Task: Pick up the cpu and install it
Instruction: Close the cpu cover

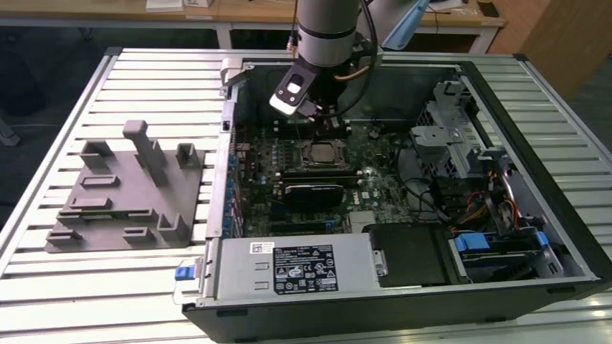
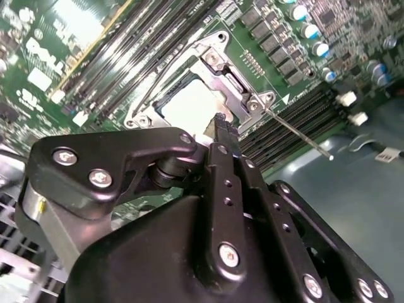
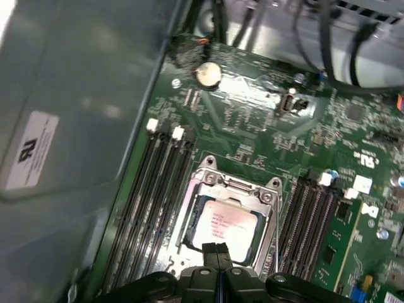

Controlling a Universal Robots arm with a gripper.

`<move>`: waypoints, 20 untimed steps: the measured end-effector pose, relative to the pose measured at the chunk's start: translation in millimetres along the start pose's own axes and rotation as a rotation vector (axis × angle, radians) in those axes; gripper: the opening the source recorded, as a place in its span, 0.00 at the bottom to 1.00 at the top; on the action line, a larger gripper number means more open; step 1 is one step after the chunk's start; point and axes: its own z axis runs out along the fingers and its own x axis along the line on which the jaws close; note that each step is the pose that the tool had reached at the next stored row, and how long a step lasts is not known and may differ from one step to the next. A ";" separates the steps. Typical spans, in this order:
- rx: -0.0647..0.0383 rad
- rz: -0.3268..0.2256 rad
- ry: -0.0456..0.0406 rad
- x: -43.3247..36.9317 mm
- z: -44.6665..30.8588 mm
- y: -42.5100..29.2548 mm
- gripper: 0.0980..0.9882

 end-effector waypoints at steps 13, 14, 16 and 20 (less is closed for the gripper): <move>0.007 -0.236 0.0107 0.0 0.1 0.0 0.01; 0.008 -0.254 0.0115 0.0 0.1 0.0 0.01; 0.009 -0.291 0.0132 0.0 0.1 0.0 0.01; 0.011 -0.363 0.0164 0.0 0.1 0.0 0.01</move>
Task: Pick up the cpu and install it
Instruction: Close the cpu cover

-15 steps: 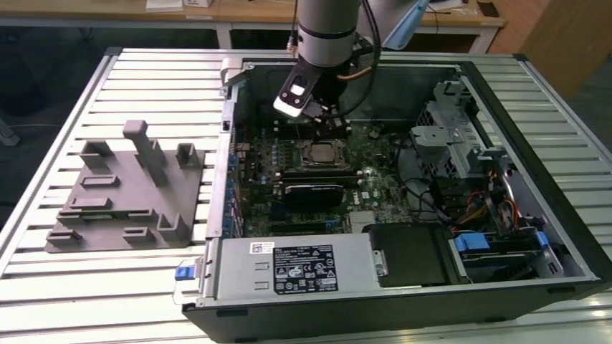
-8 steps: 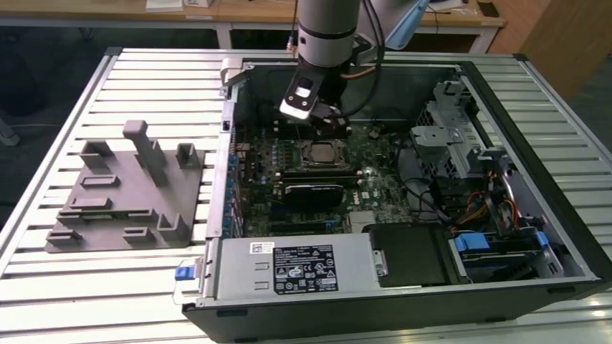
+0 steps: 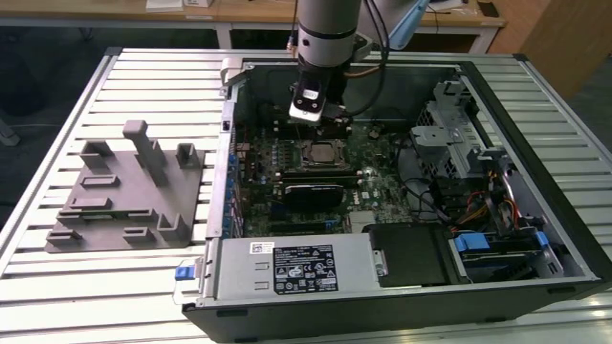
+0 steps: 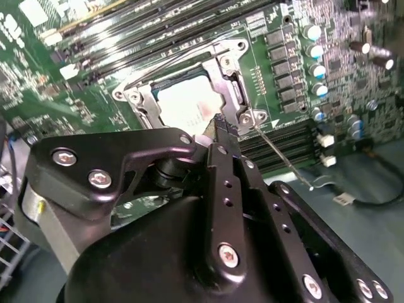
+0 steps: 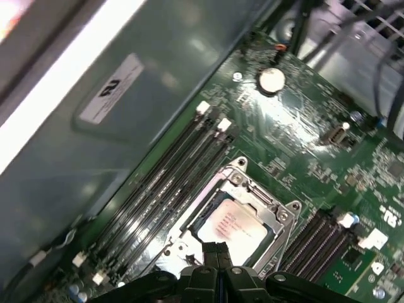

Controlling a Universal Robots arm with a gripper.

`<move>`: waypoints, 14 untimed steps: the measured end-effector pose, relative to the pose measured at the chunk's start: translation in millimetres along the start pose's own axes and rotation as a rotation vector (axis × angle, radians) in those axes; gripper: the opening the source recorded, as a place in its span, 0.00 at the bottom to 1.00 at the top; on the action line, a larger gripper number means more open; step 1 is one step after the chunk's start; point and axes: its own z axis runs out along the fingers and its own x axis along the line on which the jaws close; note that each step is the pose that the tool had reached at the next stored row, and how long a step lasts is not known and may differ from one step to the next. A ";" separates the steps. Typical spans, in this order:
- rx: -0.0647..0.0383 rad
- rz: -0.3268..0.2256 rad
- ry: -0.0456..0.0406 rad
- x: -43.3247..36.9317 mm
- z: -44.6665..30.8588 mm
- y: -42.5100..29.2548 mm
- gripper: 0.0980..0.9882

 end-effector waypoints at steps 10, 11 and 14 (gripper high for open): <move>0.006 -0.181 0.0082 0.0 0.0 0.0 0.01; 0.006 -0.199 0.0090 0.0 0.0 0.0 0.01; 0.008 -0.254 0.0115 0.0 0.0 0.0 0.01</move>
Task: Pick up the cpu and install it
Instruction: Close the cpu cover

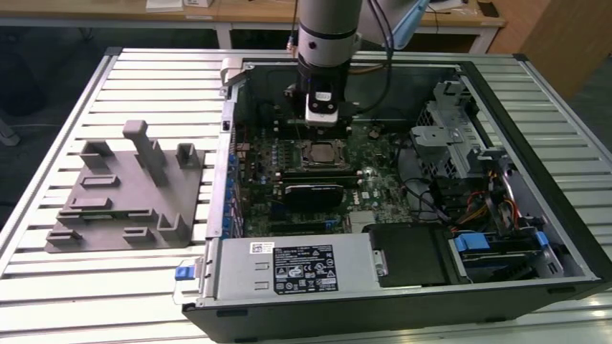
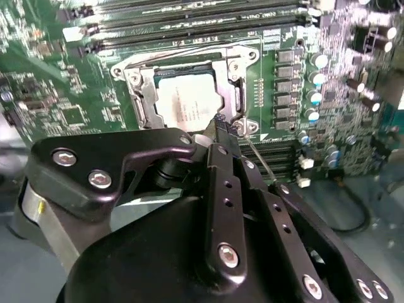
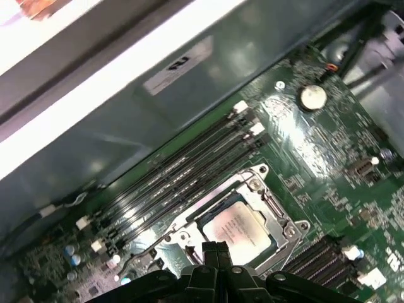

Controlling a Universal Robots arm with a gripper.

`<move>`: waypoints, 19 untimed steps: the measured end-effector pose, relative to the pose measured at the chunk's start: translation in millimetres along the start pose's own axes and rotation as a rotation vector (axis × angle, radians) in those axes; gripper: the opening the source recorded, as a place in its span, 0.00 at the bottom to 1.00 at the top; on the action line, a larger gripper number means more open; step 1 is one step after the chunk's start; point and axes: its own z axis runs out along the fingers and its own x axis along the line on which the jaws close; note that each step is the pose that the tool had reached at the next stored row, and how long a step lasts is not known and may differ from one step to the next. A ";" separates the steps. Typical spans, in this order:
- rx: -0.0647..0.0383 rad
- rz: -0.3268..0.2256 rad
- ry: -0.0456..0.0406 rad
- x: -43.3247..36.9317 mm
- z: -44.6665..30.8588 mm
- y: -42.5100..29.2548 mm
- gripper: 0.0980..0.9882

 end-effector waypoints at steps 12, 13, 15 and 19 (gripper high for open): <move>0.006 -0.215 0.0094 0.0 0.8 0.0 0.01; 0.007 -0.233 0.0098 0.0 0.9 0.0 0.01; 0.007 -0.264 0.0107 0.0 1.2 -0.1 0.01; 0.009 -0.325 0.0121 0.0 1.6 -0.1 0.01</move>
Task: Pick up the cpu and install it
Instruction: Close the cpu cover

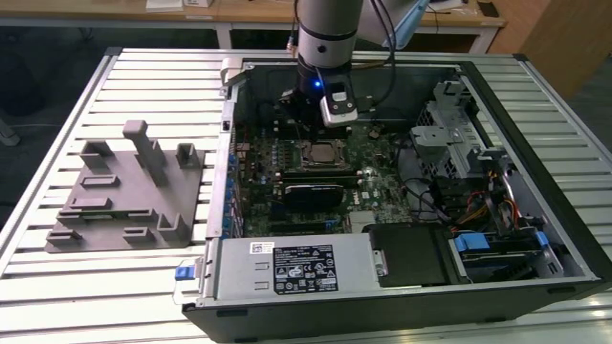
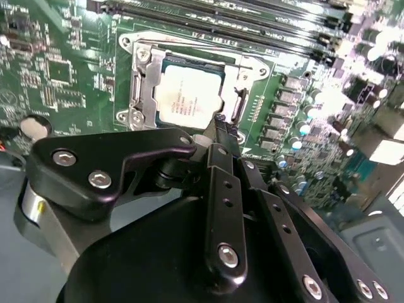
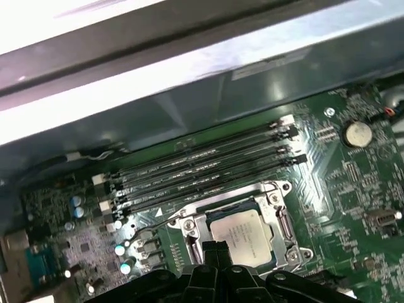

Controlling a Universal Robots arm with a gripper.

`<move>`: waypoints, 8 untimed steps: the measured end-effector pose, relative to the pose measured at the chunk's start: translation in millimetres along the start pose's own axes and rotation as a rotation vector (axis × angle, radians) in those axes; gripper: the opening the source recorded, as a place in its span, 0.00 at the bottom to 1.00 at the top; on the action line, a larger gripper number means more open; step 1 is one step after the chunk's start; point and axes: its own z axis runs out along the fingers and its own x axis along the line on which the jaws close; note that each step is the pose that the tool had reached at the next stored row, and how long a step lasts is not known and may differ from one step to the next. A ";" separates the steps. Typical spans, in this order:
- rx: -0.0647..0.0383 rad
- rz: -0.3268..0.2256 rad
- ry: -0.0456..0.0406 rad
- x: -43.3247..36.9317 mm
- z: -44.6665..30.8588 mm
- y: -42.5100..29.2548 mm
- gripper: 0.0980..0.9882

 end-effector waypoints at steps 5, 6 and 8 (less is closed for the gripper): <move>0.002 -0.073 0.0019 0.0 0.5 0.0 0.01; 0.003 -0.087 0.0022 0.0 0.5 0.0 0.01; 0.004 -0.115 0.0030 0.0 0.7 0.0 0.01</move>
